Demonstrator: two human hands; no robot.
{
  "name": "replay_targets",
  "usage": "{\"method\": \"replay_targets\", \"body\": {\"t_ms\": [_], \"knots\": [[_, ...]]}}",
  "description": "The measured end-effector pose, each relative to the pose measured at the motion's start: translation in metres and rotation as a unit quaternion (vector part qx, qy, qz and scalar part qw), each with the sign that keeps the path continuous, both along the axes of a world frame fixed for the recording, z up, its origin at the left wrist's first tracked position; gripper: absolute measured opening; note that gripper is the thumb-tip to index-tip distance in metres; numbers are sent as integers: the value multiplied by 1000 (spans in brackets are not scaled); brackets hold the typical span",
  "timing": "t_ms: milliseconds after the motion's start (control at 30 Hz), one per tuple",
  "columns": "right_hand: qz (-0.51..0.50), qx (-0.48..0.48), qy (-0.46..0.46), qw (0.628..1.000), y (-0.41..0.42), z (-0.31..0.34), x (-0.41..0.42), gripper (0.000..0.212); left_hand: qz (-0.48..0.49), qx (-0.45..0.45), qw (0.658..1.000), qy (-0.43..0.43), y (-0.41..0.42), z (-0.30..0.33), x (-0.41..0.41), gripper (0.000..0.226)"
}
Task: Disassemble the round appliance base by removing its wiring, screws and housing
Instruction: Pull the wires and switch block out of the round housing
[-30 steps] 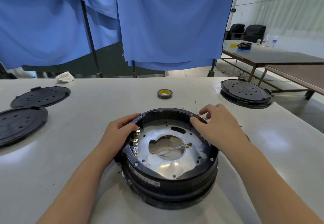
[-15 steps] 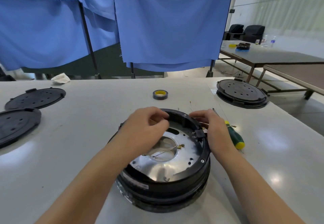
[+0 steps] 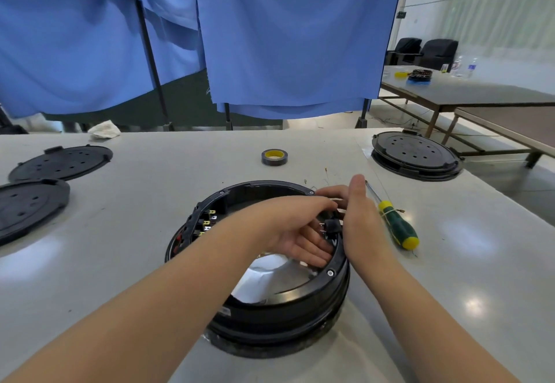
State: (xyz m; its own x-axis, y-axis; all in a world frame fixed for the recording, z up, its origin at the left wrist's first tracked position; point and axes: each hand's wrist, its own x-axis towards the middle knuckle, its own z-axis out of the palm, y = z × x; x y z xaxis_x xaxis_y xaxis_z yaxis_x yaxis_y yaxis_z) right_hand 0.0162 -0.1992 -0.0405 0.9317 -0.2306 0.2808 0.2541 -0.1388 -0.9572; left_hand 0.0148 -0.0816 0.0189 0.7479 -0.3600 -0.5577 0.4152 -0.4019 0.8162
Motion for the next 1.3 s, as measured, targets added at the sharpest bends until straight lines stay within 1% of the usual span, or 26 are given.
{"method": "replay_targets", "body": {"t_ms": [100,200,300,400,567,700,767,967,1133,1300], "knots": [[-3,1,-11,1000,1,-1,0,74,-18,44,999,-25,-6,0,4,59],[-5,8,-5,1000,2,-4,4,75,-30,64,996,-50,-11,-5,5,65],[-10,14,9,1000,1,-5,6,78,-34,80,994,-72,-14,-12,3,67],[-16,3,11,1000,0,-4,4,78,-32,75,993,-86,-13,-16,5,69],[-13,4,18,1000,-1,-4,5,72,-38,64,995,-73,-12,-17,6,72],[-10,12,22,1000,-2,-3,4,70,-38,61,994,-77,-11,-20,9,58],[-10,13,24,1000,-2,-3,3,70,-34,62,994,-81,-10,-21,10,56],[-16,6,29,999,-2,-3,2,69,-26,76,990,-116,-11,-27,15,52],[-16,4,50,999,-3,-3,3,70,-21,79,989,-124,-13,-29,18,51],[-19,-6,50,999,-3,-2,3,66,-20,86,988,-128,-14,-29,19,53]]}}
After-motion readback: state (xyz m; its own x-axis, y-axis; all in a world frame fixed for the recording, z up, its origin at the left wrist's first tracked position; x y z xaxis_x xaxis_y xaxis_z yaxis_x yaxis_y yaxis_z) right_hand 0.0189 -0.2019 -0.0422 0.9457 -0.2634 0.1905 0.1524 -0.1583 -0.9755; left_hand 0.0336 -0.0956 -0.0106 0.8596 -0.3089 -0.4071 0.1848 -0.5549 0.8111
